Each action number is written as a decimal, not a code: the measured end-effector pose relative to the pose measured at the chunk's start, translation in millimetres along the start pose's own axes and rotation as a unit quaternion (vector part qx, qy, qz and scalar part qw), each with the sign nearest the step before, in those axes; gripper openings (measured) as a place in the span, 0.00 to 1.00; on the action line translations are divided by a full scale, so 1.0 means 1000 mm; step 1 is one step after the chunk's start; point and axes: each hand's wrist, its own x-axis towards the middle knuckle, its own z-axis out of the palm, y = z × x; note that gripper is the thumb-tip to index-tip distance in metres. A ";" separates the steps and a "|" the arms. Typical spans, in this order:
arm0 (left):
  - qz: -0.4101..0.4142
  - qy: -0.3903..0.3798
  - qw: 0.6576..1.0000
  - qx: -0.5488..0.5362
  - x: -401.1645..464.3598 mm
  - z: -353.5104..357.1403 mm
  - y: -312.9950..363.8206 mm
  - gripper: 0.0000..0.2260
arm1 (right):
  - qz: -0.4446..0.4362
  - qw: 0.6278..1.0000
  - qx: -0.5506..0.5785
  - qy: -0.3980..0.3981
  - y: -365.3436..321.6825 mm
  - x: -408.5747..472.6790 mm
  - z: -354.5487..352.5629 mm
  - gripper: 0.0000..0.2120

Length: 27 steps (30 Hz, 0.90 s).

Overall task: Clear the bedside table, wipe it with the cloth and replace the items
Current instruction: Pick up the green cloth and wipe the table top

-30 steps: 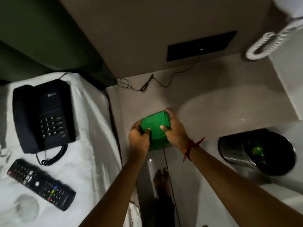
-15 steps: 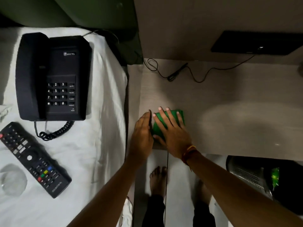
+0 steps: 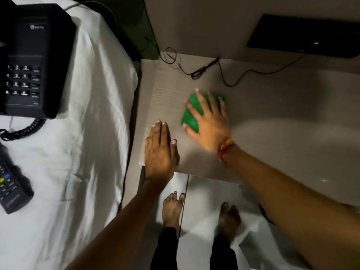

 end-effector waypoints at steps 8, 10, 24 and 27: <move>-0.073 0.040 0.997 0.004 -0.003 0.022 0.033 0.28 | -0.152 0.986 -0.059 -0.019 0.065 -0.061 0.006 0.33; -0.059 0.024 0.998 0.017 -0.005 0.024 0.038 0.27 | -0.045 0.998 -0.049 0.003 0.098 -0.025 -0.004 0.33; 0.119 -0.040 0.990 0.069 -0.013 0.073 0.108 0.24 | -0.115 0.992 -0.045 -0.011 0.143 -0.159 0.003 0.33; 0.137 -0.061 0.985 0.089 -0.020 0.079 0.118 0.25 | -0.004 0.999 -0.041 0.014 0.189 -0.110 -0.009 0.33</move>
